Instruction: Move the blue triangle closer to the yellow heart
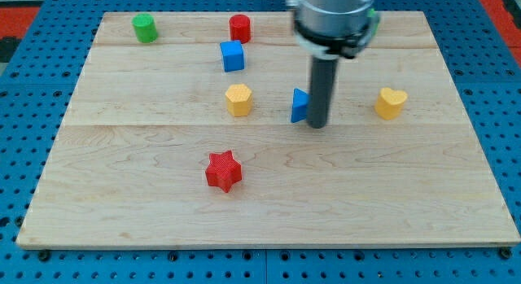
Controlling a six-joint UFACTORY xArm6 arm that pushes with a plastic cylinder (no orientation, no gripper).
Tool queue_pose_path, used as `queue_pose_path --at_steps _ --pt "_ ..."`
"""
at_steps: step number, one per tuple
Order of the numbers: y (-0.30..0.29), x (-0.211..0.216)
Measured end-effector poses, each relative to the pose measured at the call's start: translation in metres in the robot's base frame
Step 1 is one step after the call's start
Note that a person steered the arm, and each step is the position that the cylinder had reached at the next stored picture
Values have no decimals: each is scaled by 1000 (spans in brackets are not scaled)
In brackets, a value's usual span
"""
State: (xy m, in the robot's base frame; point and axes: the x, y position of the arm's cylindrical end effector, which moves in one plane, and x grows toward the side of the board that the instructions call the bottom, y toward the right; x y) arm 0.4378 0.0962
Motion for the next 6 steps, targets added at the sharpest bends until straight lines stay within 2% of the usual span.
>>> queue_pose_path --at_steps 2,3,4,5,6 --pt "-52 26" --pt "-89 0" --pt "-103 -33" --pt "-24 -37" --pt "28 -37"
